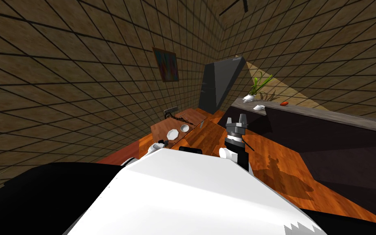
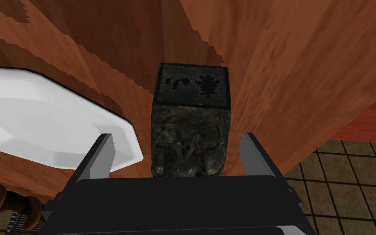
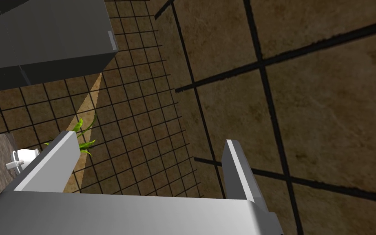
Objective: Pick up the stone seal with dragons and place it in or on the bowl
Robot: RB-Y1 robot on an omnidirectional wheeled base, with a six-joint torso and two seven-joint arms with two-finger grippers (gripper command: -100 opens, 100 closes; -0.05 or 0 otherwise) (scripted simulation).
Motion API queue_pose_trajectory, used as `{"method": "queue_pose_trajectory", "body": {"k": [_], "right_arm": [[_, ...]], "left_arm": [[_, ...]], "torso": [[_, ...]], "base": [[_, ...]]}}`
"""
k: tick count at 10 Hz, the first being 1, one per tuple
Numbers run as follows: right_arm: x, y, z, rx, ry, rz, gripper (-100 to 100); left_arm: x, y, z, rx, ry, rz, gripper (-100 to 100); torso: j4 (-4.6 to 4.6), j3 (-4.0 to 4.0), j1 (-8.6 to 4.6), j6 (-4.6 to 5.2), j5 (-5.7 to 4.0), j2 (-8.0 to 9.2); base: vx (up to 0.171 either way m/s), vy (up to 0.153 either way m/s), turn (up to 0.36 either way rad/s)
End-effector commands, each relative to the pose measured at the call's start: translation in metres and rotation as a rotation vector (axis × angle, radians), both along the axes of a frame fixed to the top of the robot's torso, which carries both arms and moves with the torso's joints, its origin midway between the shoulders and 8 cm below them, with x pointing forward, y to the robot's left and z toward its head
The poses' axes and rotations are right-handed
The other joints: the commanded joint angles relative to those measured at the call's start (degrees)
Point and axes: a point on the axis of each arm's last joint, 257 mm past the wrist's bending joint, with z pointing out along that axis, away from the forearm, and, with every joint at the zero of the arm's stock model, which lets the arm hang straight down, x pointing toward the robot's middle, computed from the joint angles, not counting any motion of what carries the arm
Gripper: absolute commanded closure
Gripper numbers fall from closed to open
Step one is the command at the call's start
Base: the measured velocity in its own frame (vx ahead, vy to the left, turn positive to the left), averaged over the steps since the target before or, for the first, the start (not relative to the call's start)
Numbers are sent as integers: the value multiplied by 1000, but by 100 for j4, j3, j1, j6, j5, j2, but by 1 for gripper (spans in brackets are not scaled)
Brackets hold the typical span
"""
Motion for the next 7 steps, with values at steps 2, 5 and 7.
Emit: {"method": "queue_pose_trajectory", "body": {"k": [2,5,7], "right_arm": [[0,0,0,0,0,0,0],[0,0,0,0,0,0,0],[0,0,0,0,0,0,0]], "left_arm": [[0,0,0,0,-2,1,100],[-1,1,0,1,0,1,100],[-1,1,0,1,0,1,0]], "torso": [[1,2,-9,0,-2,4],[4,7,-16,2,-2,9],[4,6,-17,2,-2,9]], "base": [[4,11,1],[0,0,0],[0,0,0]]}}
